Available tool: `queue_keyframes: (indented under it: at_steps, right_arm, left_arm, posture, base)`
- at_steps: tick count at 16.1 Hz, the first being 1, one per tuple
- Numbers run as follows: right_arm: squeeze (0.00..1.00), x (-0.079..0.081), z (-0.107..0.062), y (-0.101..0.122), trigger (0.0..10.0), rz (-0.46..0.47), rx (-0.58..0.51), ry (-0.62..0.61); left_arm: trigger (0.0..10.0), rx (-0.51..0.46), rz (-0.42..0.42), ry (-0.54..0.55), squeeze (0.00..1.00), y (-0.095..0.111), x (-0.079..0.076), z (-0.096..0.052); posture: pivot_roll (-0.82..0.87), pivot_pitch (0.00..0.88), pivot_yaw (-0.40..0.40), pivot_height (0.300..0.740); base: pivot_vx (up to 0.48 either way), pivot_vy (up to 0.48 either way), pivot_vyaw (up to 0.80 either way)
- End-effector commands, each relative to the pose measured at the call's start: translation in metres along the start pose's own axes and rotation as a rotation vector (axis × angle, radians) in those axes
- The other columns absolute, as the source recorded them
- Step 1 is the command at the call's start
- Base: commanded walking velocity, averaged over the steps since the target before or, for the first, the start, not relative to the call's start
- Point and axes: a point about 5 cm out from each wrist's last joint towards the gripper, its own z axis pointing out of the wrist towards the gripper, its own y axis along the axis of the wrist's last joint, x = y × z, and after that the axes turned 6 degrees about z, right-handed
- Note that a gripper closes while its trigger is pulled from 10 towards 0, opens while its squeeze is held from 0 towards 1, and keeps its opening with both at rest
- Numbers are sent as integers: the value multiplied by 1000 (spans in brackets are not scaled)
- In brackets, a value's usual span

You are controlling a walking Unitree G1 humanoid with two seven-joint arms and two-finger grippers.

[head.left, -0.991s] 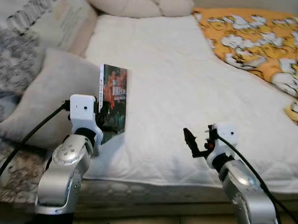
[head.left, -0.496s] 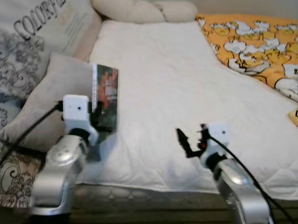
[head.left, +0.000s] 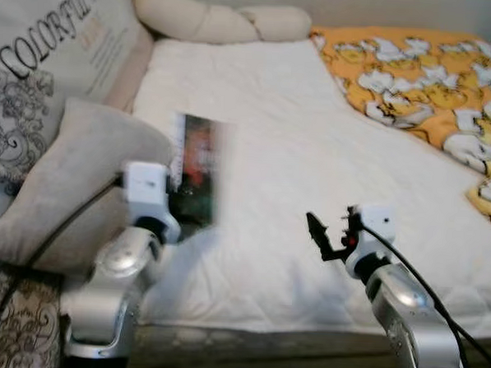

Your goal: Clean up the room

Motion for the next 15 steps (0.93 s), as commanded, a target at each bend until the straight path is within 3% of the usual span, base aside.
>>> queue_keyframes:
  at_steps: [1, 4, 6, 12, 15]
  right_arm:
    - [0, 10, 3, 1, 10000, -22, 2, 43]
    - [0, 16, 3, -2, 10000, -139, 27, 92]
    - [0, 11, 3, -4, 10000, -33, 21, 39]
    - [0, 6, -1, -5, 10000, -37, 19, 9]
    - [0, 3, -1, -3, 10000, -16, 21, 0]
  left_arm:
    - [10000, -51, 22, 47, 0, 10, 11, -4]
    - [10000, -49, 26, 55, 0, 10, 12, -6]
    - [10000, -48, 27, 61, 0, 10, 13, -7]
    - [10000, -36, 42, 8, 0, 9, 6, -4]
    - [10000, -9, 60, -68, 0, 7, -1, 6]
  posture:
    - [-35, 12, -1, 740]
    - [-29, 17, -6, 740]
    - [-24, 23, -6, 740]
    - [-39, 38, 15, 740]
    - [-46, 46, 18, 740]
  base:
    - [270, 0, 0]
    - [173, 0, 431]
    - [0, 0, 0]
    - [0, 0, 0]
    - [0, 0, 0]
